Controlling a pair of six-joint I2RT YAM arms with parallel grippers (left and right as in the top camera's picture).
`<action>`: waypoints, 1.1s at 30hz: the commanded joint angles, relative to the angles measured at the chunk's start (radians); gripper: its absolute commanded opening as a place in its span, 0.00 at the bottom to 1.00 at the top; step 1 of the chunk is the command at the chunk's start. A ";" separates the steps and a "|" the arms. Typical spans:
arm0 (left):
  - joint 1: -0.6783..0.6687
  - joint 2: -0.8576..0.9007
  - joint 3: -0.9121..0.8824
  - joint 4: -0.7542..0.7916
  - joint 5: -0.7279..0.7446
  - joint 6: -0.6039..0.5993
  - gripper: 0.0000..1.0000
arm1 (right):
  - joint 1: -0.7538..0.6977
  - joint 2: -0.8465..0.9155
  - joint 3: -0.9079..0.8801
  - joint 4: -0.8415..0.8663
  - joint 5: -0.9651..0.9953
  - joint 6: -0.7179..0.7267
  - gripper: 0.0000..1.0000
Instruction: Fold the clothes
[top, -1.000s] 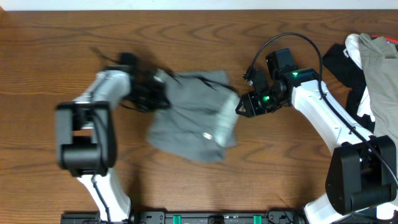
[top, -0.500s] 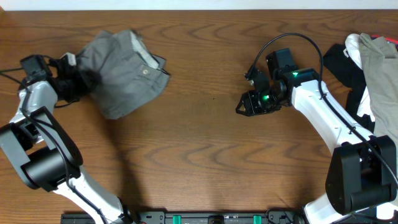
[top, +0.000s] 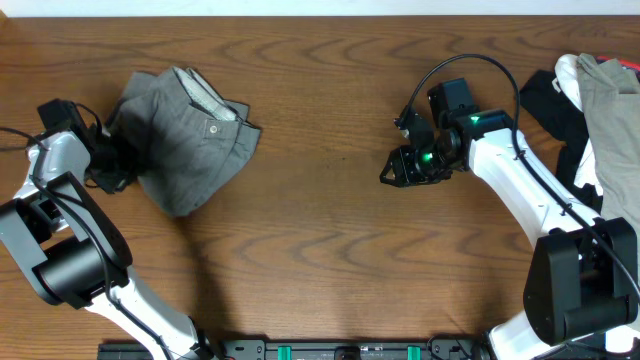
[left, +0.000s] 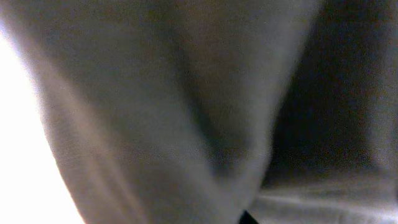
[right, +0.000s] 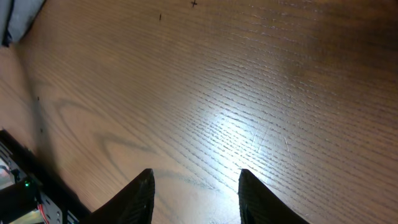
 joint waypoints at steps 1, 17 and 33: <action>0.006 -0.011 -0.008 -0.029 -0.034 -0.299 0.15 | 0.016 0.002 0.000 -0.004 0.000 0.011 0.42; -0.079 -0.057 -0.007 -0.044 0.021 -0.352 0.34 | 0.016 0.002 0.000 -0.012 0.000 0.000 0.42; -0.058 -0.457 -0.006 -0.073 -0.124 0.135 0.24 | 0.017 0.002 0.000 0.008 0.000 -0.015 0.46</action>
